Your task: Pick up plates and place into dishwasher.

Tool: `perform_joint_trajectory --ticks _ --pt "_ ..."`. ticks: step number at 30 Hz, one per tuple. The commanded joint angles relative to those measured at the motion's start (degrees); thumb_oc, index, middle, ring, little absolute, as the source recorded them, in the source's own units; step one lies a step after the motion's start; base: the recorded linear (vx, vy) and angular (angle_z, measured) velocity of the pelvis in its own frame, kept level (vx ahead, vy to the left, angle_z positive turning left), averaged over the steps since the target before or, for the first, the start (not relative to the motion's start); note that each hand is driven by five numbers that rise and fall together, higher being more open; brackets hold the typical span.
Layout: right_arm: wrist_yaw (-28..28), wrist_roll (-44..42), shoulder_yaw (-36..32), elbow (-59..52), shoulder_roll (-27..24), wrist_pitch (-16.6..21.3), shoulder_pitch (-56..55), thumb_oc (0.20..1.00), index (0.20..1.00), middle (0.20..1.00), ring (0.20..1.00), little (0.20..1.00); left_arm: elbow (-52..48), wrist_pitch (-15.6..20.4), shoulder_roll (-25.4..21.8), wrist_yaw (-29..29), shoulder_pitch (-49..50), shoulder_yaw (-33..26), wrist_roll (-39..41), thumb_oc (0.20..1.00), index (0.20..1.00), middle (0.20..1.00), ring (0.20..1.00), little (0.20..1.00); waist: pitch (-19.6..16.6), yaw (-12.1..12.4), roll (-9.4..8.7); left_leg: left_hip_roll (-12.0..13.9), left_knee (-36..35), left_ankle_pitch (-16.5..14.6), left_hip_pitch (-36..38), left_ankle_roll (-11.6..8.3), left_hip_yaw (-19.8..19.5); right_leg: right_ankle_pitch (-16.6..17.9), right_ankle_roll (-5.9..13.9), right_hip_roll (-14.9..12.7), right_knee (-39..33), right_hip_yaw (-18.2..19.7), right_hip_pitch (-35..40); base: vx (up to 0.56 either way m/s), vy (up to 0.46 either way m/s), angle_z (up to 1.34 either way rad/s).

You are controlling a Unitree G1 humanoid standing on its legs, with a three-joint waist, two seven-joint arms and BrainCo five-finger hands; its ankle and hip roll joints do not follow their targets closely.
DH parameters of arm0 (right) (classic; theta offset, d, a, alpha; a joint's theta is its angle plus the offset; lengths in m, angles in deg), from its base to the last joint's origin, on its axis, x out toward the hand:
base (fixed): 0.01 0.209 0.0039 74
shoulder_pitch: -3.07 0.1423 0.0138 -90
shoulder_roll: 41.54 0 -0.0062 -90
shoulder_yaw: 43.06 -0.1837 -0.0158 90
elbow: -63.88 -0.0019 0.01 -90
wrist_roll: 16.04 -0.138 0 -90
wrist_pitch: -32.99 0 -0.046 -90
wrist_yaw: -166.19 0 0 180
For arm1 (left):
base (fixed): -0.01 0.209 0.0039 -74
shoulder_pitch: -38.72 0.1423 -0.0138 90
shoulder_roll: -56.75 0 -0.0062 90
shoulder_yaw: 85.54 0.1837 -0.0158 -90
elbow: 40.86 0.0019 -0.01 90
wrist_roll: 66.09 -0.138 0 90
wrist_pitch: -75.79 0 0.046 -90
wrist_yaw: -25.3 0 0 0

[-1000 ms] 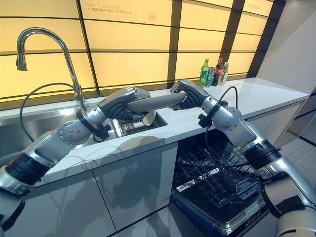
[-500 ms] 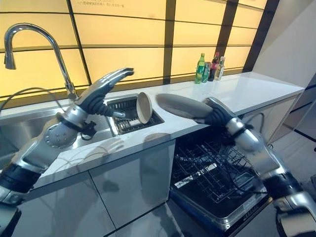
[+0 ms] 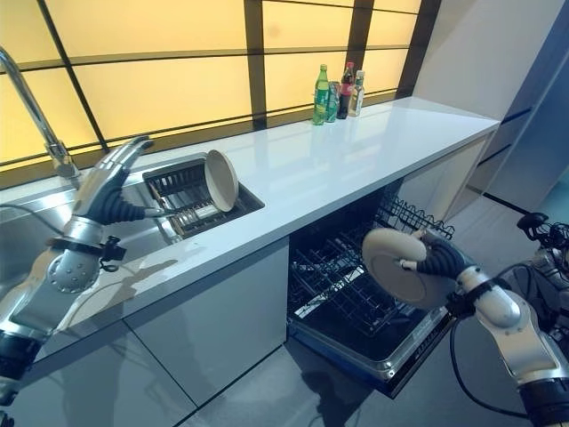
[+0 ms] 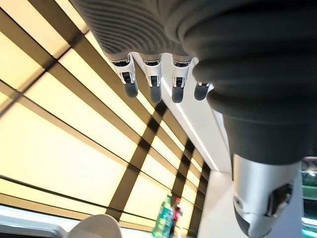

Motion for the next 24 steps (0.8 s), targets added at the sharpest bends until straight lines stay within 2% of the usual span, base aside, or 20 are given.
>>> perform_joint_trajectory --ticks 1,6,14,17,24 --pt "-0.06 -3.81 -0.29 1.16 -0.93 -1.09 5.72 0.2 0.2 0.2 0.2 0.2 1.15 -0.03 0.12 3.02 -2.75 -2.89 -0.26 1.0 1.0 1.0 1.0 1.0 1.88 0.32 0.6 -1.34 0.73 -10.18 3.14 1.09 2.44 -8.24 5.68 -3.08 0.56 0.66 4.52 -0.02 -0.013 -0.04" --pt "1.68 -4.22 5.72 7.45 1.71 -2.8 10.12 0.2 0.2 0.2 0.2 0.2 0.43 -1.0 1.39 2.78 -5.42 0.11 -0.02 1.0 1.0 1.0 1.0 1.0 2.71 1.3 0.59 -1.33 0.73 -10.1 2.91 0.91 1.93 -8.26 5.57 -3.12 0.56 0.24 4.46 0.0 0.0 0.0" --pt "7.82 -5.28 19.9 25.99 6.76 -3.61 26.66 0.2 0.2 0.2 0.2 0.2 0.62 -2.53 2.85 0.75 -12.79 7.68 0.35 1.0 1.0 1.0 1.0 1.0 3.81 5.07 1.26 -1.34 0.73 -9.81 1.96 0.47 -0.01 -8.31 5.08 -3.56 0.56 -1.44 4.25 0.0 -0.005 0.0" --pt "8.17 -5.63 22.12 31.23 8.32 -4.0 31.67 0.2 0.2 0.2 0.2 0.2 1.31 -2.74 2.59 0.22 -14.95 9.22 1.11 1.0 1.0 1.0 1.0 1.0 4.19 6.19 1.58 -1.5 0.73 -9.65 1.25 0.39 -0.81 -8.38 4.92 -3.6 0.56 -1.89 3.93 -0.03 -0.025 0.02" --pt "10.0 -4.51 25.6 41.96 9.51 -1.89 38.18 0.2 0.2 0.2 0.2 0.2 0.91 -2.3 1.69 -1.12 -16.87 10.48 3.06 1.0 1.0 1.0 1.0 1.0 5.36 8.72 2.59 -1.85 0.73 -9.11 -0.38 0.42 -2.68 -8.36 4.49 -3.9 0.56 -3.18 3.33 -0.01 -0.022 0.16"
